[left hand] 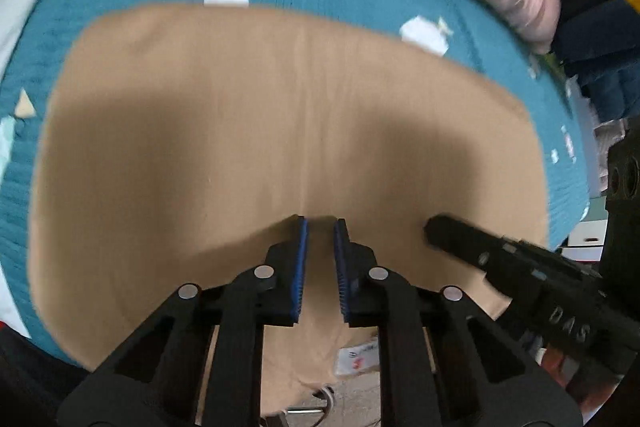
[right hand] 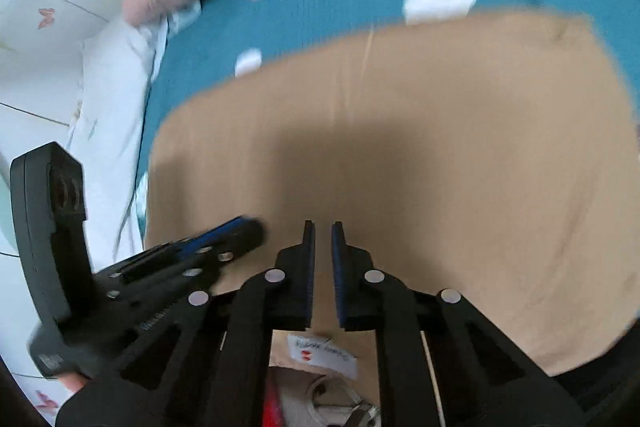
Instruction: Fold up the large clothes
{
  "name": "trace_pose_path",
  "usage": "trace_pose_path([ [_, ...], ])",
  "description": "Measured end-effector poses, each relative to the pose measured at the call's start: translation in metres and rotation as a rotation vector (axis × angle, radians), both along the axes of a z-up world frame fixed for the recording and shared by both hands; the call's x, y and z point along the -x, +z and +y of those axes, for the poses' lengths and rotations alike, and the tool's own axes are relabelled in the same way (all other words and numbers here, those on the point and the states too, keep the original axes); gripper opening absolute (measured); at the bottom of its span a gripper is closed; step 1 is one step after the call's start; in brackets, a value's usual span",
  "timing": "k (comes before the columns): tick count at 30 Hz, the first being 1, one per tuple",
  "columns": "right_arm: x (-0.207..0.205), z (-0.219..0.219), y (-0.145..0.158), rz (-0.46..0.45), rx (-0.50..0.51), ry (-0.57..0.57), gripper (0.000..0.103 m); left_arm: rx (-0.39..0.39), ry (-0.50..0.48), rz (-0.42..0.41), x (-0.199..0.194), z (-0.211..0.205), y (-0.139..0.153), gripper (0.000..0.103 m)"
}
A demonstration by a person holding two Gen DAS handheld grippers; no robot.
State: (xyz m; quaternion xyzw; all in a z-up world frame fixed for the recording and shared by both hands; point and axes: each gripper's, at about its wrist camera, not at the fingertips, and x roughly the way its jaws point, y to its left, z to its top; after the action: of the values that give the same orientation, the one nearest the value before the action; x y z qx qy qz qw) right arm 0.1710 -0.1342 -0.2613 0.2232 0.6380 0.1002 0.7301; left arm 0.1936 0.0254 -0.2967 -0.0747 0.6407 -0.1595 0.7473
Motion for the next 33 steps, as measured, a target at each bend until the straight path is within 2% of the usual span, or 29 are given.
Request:
trace_pose_path([
  [2,0.004,-0.006,-0.015,0.038,0.062,0.002,0.0,-0.006,0.002,0.003,0.003,0.006,-0.006,0.005],
  [4,0.01,-0.023,-0.017,0.043,0.064,-0.019,0.0,0.011,0.009,0.02,0.008,0.023,-0.005,0.005],
  [7,0.023,-0.075,-0.007,0.024,0.16,-0.093,0.0,-0.067,0.029,-0.026,0.019,0.059,0.006,0.005],
  [9,0.033,-0.111,-0.003,0.027,0.209,-0.152,0.0,-0.086,0.068,-0.026,0.023,0.084,0.005,0.005],
  [11,0.042,-0.146,-0.003,0.038,0.222,-0.223,0.0,-0.115,0.139,-0.018,0.028,0.111,0.007,0.005],
  [13,0.053,-0.175,-0.004,0.044,0.175,-0.303,0.0,-0.081,0.193,-0.008,0.035,0.134,0.008,0.005],
  [15,0.056,-0.18,-0.005,0.049,0.225,-0.331,0.0,-0.082,0.208,0.002,0.038,0.144,0.003,0.004],
  [17,0.055,-0.178,-0.008,0.066,0.232,-0.347,0.0,-0.078,0.225,0.026,0.037,0.147,-0.001,0.004],
  [19,0.051,-0.172,0.002,0.052,0.244,-0.362,0.003,-0.084,0.226,0.017,0.035,0.143,0.009,0.004],
  [21,0.048,-0.164,0.02,-0.004,0.249,-0.365,0.003,-0.08,0.202,-0.03,0.034,0.137,0.027,0.004],
  [23,0.038,-0.154,0.039,-0.057,0.199,-0.362,0.004,-0.054,0.18,-0.084,0.026,0.13,0.05,0.004],
  [24,0.03,-0.147,0.049,-0.085,0.174,-0.345,0.004,-0.047,0.176,-0.097,0.021,0.125,0.055,0.004],
  [27,0.003,-0.123,0.07,-0.146,0.188,-0.289,0.006,-0.034,0.165,-0.126,-0.01,0.11,0.066,0.004],
  [30,-0.025,-0.106,0.074,-0.154,0.139,-0.236,0.006,-0.009,0.15,-0.119,-0.042,0.087,0.064,0.004],
  [33,-0.059,-0.059,0.066,-0.159,0.119,-0.139,0.006,-0.037,0.098,-0.144,-0.064,0.051,0.062,0.004],
])
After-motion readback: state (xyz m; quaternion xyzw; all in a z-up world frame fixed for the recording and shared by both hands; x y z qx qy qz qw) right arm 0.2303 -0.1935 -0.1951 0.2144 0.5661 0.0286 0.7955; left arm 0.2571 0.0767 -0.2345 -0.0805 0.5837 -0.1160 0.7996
